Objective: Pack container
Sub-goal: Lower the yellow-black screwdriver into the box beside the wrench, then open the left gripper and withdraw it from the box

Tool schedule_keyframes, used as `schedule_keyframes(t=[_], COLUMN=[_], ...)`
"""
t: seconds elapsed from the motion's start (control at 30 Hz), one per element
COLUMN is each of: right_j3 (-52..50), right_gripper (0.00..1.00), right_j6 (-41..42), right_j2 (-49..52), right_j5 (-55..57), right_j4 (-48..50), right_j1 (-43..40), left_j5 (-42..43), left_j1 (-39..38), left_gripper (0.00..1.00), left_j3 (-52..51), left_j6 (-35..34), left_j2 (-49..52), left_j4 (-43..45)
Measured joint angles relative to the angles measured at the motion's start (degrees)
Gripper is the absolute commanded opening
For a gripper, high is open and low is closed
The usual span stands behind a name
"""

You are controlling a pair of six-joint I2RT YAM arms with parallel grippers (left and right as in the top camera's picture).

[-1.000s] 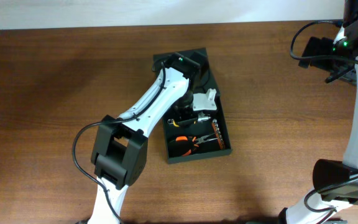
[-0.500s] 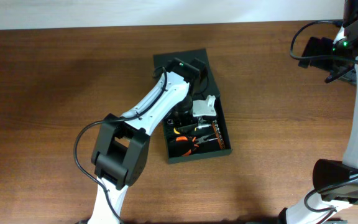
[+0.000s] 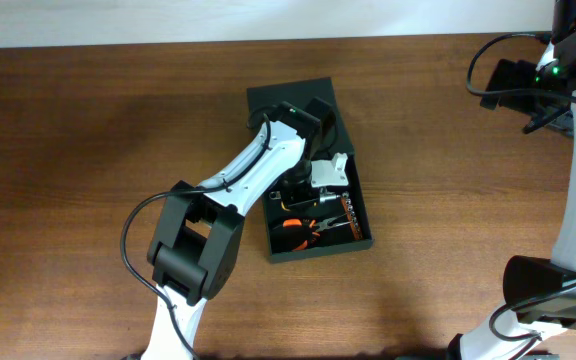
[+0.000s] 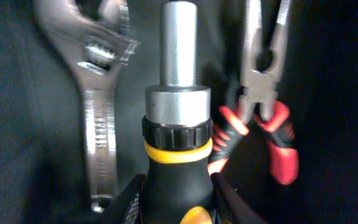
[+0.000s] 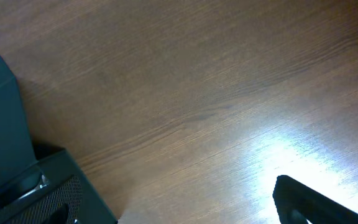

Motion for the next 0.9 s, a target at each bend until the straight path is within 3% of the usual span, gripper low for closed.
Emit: schedule_keyframes(t=[0.33, 0.37, 0.47, 0.5, 0.63, 0.9], right_j3=[0.0, 0.0, 0.0, 0.0, 0.0, 0.0], right_gripper=[0.99, 1.0, 0.99, 0.99, 0.99, 0.99], right_j6=[0.02, -0.04, 0.04, 0.0, -0.02, -0.02], right_j2=[0.0, 0.0, 0.0, 0.0, 0.0, 0.0], right_j5=[0.0, 0.0, 0.0, 0.0, 0.0, 0.0], right_j4=[0.0, 0.0, 0.0, 0.0, 0.0, 0.0], right_j1=[0.0, 0.0, 0.0, 0.0, 0.0, 0.0], left_j5=[-5.68, -5.99, -6.36, -6.49, -6.64, -6.62], left_j1=[0.0, 0.0, 0.0, 0.0, 0.0, 0.0], left_gripper=[0.03, 0.13, 0.57, 0.66, 0.71, 0.72], left_j3=[-0.11, -0.15, -0.24, -0.26, -0.26, 1.09], left_j6=[0.09, 0.09, 0.2, 0.09, -0.2, -1.27], left_j2=[0.0, 0.0, 0.0, 0.0, 0.0, 0.0], left_j4=[4.87, 4.98, 4.85, 4.66, 2.89, -0.2])
